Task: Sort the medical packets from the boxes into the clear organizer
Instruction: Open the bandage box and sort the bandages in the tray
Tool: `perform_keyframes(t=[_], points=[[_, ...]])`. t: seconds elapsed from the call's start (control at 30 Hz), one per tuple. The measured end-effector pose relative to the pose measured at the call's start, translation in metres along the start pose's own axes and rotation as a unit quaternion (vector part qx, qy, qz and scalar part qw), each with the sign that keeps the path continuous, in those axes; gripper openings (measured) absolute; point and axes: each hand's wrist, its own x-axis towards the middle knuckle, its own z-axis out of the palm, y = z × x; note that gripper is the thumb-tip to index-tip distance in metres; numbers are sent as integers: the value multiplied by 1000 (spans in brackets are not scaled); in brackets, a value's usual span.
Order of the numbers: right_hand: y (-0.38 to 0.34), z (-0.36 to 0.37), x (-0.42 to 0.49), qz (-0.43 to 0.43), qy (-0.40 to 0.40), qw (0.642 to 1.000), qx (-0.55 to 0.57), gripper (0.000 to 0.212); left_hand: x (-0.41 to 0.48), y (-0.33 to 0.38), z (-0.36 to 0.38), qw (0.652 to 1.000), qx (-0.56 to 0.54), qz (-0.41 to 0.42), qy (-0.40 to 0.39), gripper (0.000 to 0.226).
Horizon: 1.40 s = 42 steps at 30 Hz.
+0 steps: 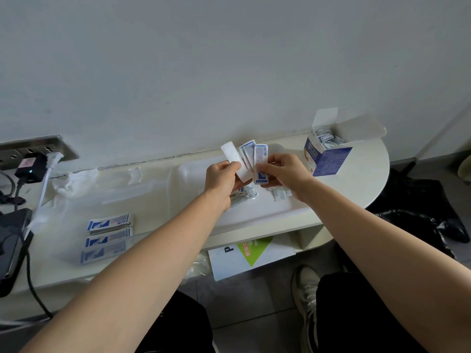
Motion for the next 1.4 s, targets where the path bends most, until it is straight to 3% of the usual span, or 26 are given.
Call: perform_keyframes(t=[0.1, 0.17, 0.43, 0.53, 0.63, 0.73, 0.9, 1.03, 1.13, 1.27, 1.4], points=[[0, -7, 3, 2, 34, 998, 53, 14, 1, 0, -3, 999, 8, 30, -21, 19], [0, -10, 6, 26, 34, 994, 101, 15, 1, 1, -6, 995, 70, 67, -14, 19], [0, -16, 2, 91, -95, 983, 131, 23, 8, -2, -13, 945, 263, 193, -24, 51], [-2, -18, 1, 117, -139, 969, 165, 25, 9, -4, -11, 917, 327, 229, 1, 51], [-2, -19, -1, 114, -166, 970, 137, 20, 10, -7, -3, 911, 337, 235, -33, 44], [4, -22, 3, 89, -107, 988, 74, 12, 7, -8, 10, 919, 317, 216, -88, 33], [7, -36, 10, 14, 59, 998, -15, 8, 4, -7, 31, 910, 321, 207, -163, 46], [14, -43, 11, -10, 147, 963, -224, 13, 11, -11, 17, 881, 399, 231, -101, 44], [13, -42, 10, -42, 170, 935, -308, 23, 17, -10, -10, 834, 496, 239, -32, 40], [7, -39, 9, -64, 174, 942, -280, 20, 15, -6, -38, 763, 634, 122, -22, 49], [10, -25, 6, -60, 106, 955, -271, 32, 13, -11, -52, 747, 656, 107, -14, 54]])
